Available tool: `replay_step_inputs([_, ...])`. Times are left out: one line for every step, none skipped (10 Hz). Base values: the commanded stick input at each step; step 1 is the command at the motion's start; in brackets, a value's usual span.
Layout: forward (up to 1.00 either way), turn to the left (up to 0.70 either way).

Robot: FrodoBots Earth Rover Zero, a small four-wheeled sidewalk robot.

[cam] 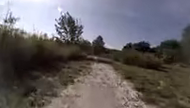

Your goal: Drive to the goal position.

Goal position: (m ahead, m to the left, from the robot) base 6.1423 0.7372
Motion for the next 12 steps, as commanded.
replay_step_inputs([0.85,0.0])
replay_step_inputs([0.85,0.0])
replay_step_inputs([0.85,0.0])
replay_step_inputs([0.85,0.0])
replay_step_inputs([0.85,0.0])
replay_step_inputs([0.85,0.0])
replay_step_inputs([0.85,0.0])
replay_step_inputs([0.85,0.0])
replay_step_inputs([0.85,0.0])
replay_step_inputs([0.85,0.0])
replay_step_inputs([0.85,0.0])
replay_step_inputs([0.85,0.19])
